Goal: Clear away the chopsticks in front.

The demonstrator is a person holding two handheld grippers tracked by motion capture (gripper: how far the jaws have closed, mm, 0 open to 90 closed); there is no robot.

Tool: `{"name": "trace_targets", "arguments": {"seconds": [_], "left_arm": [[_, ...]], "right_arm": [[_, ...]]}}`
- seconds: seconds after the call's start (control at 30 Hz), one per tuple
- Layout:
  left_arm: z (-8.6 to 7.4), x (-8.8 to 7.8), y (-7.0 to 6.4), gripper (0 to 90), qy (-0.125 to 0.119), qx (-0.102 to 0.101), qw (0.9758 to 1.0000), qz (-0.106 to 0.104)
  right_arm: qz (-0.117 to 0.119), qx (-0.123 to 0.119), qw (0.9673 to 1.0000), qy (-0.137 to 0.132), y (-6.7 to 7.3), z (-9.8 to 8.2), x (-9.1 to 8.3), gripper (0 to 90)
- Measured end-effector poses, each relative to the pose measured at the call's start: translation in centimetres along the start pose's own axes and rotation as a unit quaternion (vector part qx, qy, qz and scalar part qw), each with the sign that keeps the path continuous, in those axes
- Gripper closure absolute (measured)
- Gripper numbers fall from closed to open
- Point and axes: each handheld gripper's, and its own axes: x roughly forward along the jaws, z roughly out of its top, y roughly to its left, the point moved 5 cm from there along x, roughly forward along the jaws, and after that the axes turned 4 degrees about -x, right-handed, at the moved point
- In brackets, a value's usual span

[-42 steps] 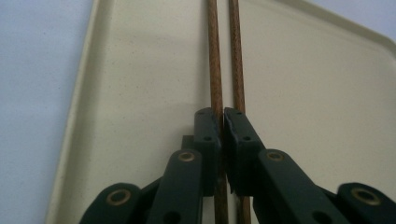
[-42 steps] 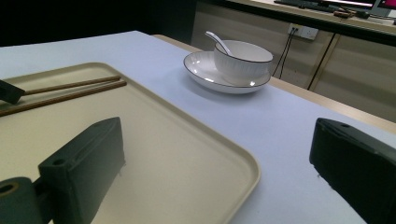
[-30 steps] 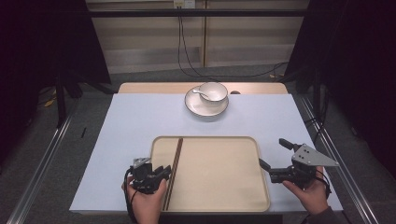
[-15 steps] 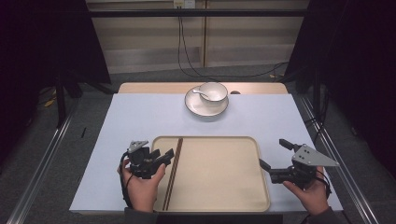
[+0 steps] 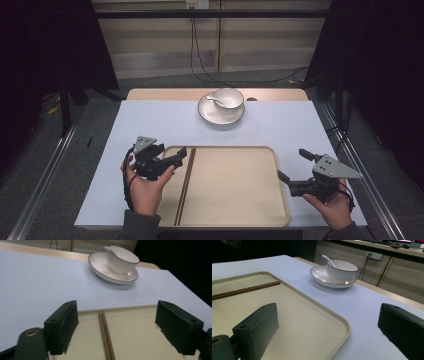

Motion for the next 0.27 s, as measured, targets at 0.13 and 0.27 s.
{"name": "trace_targets", "arguments": {"seconds": [0.13, 0.27], "left_arm": [[0.5, -0.2, 0.5, 12.4, 0.003, 0.010, 0.9999, -0.003], [0.6, -0.6, 1.3, 11.5, 0.006, 0.018, 0.9998, 0.002]], "right_arm": [[-0.002, 0.001, 1.0000, 0.001, 0.0, 0.0, 0.0, 2.7], [0.003, -0.002, 1.0000, 0.003, 0.0, -0.1, 0.1, 2.7]]}}
